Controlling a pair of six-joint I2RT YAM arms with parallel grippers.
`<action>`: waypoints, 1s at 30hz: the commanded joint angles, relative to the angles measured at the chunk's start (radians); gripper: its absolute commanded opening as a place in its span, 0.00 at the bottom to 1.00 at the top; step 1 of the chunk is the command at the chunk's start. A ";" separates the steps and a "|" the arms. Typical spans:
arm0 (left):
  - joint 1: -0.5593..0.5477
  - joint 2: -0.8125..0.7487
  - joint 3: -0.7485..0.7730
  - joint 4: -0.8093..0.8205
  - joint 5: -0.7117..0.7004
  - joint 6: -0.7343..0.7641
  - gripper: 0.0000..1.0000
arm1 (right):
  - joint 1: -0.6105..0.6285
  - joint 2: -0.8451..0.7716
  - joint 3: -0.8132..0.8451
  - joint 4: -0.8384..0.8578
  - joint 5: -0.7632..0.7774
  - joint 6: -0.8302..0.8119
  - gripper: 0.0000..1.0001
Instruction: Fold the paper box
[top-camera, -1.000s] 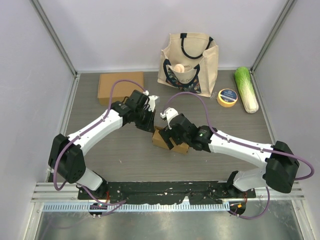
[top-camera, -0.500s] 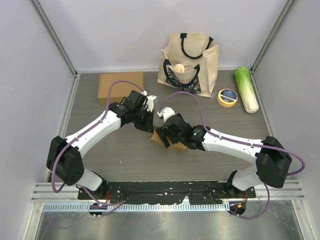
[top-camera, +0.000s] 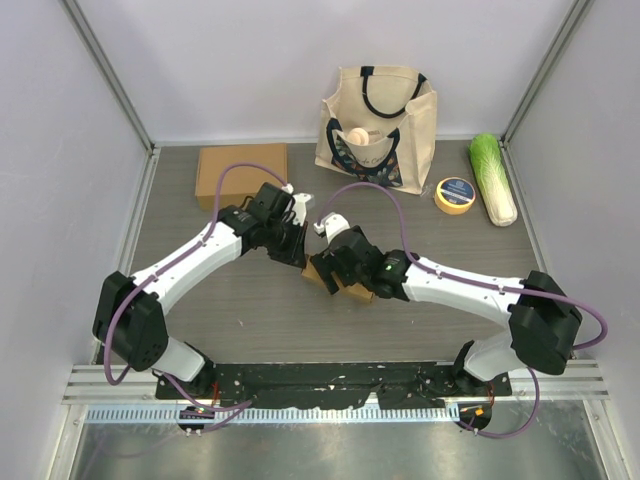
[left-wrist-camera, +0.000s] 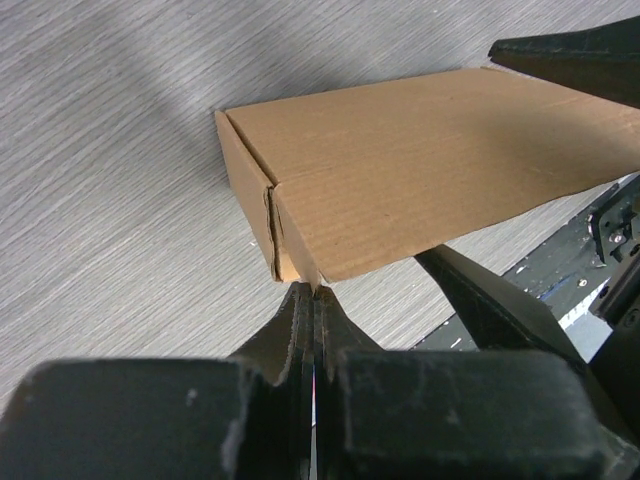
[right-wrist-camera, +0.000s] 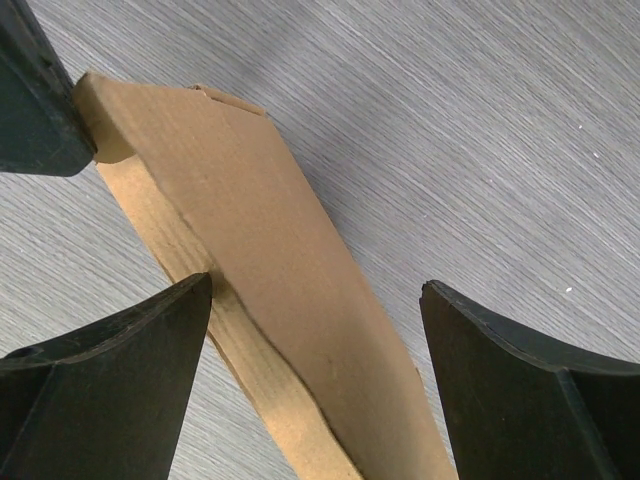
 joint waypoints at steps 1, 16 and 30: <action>0.001 0.009 -0.015 0.011 -0.014 0.030 0.00 | -0.011 0.030 0.007 0.014 0.026 -0.013 0.90; 0.001 -0.002 0.048 -0.032 -0.135 0.081 0.00 | -0.045 0.040 -0.018 0.044 -0.037 -0.029 0.90; 0.006 0.009 0.020 -0.011 -0.072 0.052 0.00 | -0.047 0.065 -0.010 0.055 -0.051 -0.033 0.90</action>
